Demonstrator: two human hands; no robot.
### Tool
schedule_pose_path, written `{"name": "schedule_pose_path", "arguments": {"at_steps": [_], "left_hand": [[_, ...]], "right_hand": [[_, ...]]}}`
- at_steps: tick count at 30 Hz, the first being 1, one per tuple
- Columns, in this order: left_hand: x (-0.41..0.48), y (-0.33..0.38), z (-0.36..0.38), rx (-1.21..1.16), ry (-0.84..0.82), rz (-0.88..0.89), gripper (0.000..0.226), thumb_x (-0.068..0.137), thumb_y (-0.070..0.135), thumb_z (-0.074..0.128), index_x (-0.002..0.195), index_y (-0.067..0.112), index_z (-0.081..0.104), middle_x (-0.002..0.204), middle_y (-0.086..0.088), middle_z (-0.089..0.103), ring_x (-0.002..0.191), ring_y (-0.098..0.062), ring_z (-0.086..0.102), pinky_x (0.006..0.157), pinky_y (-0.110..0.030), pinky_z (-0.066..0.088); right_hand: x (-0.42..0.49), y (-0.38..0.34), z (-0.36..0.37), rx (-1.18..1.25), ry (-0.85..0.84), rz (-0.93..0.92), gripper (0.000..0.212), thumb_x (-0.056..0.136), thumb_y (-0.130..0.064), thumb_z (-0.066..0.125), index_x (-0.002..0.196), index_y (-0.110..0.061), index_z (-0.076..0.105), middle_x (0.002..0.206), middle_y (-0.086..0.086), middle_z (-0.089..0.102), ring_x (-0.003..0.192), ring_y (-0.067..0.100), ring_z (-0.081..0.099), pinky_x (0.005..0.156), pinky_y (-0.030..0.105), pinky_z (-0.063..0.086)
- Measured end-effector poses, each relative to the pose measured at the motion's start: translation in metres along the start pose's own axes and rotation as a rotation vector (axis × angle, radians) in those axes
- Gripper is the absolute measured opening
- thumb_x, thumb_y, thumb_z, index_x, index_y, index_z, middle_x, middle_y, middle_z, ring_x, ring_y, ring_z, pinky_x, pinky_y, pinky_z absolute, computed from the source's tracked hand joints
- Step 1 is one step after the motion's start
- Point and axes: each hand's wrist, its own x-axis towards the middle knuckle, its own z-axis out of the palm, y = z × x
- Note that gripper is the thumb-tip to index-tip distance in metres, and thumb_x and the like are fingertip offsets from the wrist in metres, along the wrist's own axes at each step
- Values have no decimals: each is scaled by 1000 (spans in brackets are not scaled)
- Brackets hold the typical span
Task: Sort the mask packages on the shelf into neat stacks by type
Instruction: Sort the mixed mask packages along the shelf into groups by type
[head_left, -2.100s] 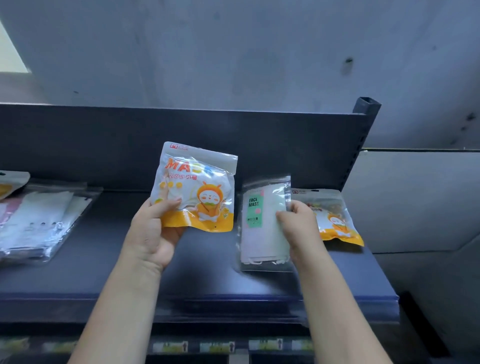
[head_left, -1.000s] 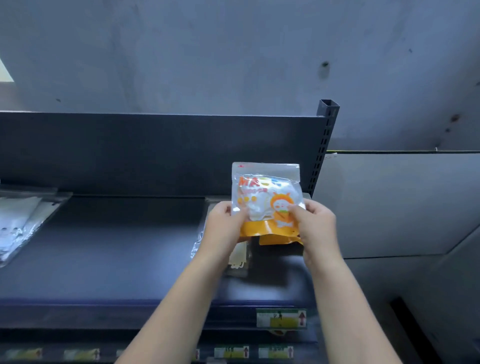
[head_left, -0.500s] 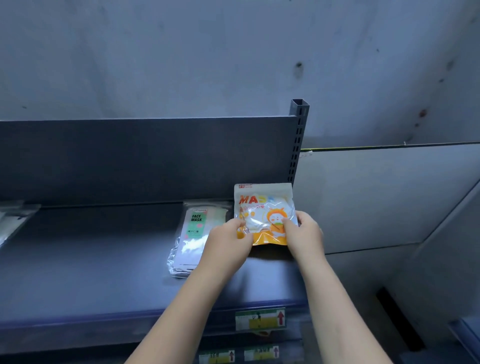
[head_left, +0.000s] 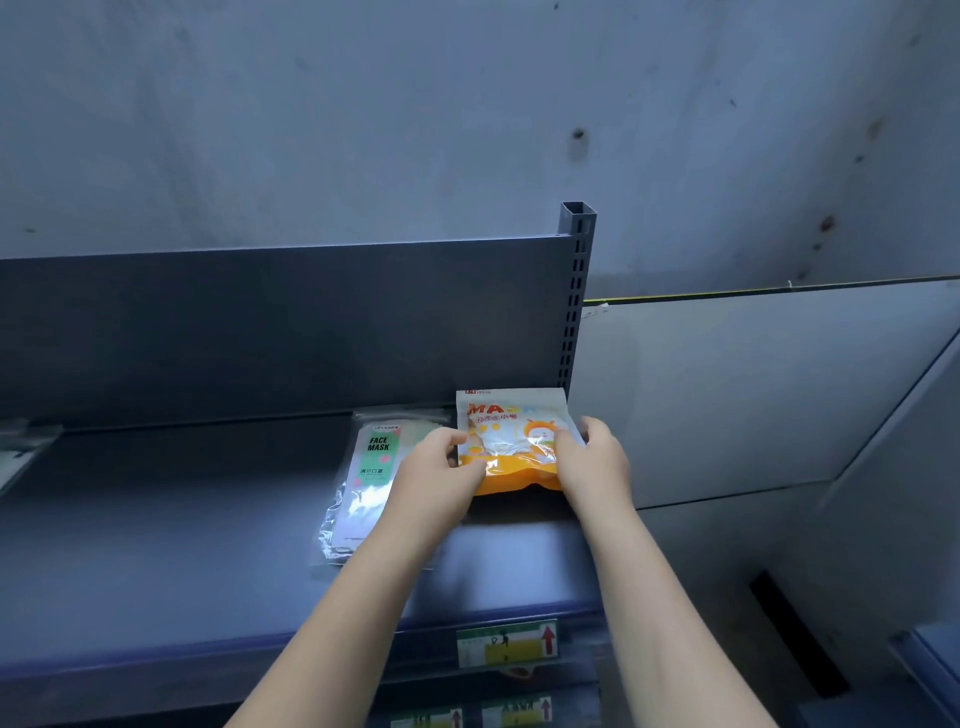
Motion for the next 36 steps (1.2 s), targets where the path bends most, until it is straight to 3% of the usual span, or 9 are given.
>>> {"name": "schedule_pose_path", "arguments": {"at_steps": [3,5,8,10,14,17,20,25,36], "left_hand": [[-2,1,1,94,22,70,40,93,30,63,133,28,63,117,9,70,104,-12,66,91,-35,57],[-7,5,2,199,73,148,38,97,28,62,134,24,63,123,10,67,112,-15,62,94,-32,51],[-13,3,-5,438,266,316,33,94,24,64,125,14,69,129,-3,70,122,-29,61,95,-40,53],[-12,-5,-18,494,379,316,37,93,26,65,125,7,71,133,-13,71,127,-37,61,102,-46,52],[-14,-22,-64,543,392,266,61,95,46,50,141,8,63,150,-12,60,147,-36,46,120,-55,38],[-20,-40,-99,561,354,317,59,102,47,56,149,11,56,159,-5,52,156,-27,33,127,-52,26],[-29,-59,-129,658,382,294,58,105,47,51,152,14,54,163,-2,46,159,-24,28,130,-50,19],[-41,-91,-173,681,400,199,55,105,43,54,154,18,52,166,0,43,160,-21,25,130,-47,15],[-30,-155,-325,704,373,244,55,104,41,57,153,17,54,164,-3,46,158,-25,29,128,-49,18]], "right_hand": [[-8,-2,-2,-90,69,-93,44,102,-30,53,143,-13,54,145,8,56,139,29,45,99,41,40],[-19,-8,2,-260,181,-267,47,100,-28,56,144,-11,55,147,8,57,148,30,38,111,47,37],[-42,-30,19,-272,233,-554,49,98,-33,57,142,-12,60,144,6,62,150,33,39,115,51,38],[-60,-48,29,-264,193,-644,55,97,-41,50,144,-14,59,147,5,60,151,32,39,118,53,38],[-82,-61,49,-283,32,-652,64,99,-50,39,154,-18,48,156,0,52,151,24,37,119,47,35],[-97,-63,69,-306,-62,-641,62,105,-49,41,159,-18,39,155,-1,51,145,21,40,118,42,37],[-112,-69,92,-346,-164,-650,63,108,-48,39,164,-22,28,164,-4,39,155,22,27,124,42,28],[-144,-89,140,-364,-257,-687,64,109,-48,33,166,-23,18,172,-7,25,162,22,7,128,46,17],[-217,-155,269,-336,-291,-588,64,109,-52,32,165,-23,21,173,-5,22,162,20,4,129,48,14]]}}
